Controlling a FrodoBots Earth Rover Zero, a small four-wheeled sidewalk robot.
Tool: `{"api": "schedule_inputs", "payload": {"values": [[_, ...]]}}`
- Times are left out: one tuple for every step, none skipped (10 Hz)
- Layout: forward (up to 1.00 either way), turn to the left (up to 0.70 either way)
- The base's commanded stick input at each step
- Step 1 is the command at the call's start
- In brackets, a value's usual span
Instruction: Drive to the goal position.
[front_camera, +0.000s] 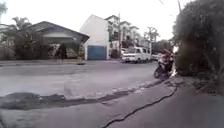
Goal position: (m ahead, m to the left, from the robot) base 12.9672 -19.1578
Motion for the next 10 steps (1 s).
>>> {"api": "schedule_inputs", "payload": {"values": [[0.30, 0.00], [0.30, 0.00], [0.30, 0.00], [0.30, 0.00], [0.30, 0.00], [0.30, 0.00], [0.30, 0.00], [0.30, 0.00], [0.30, 0.00], [0.30, 0.00]]}}
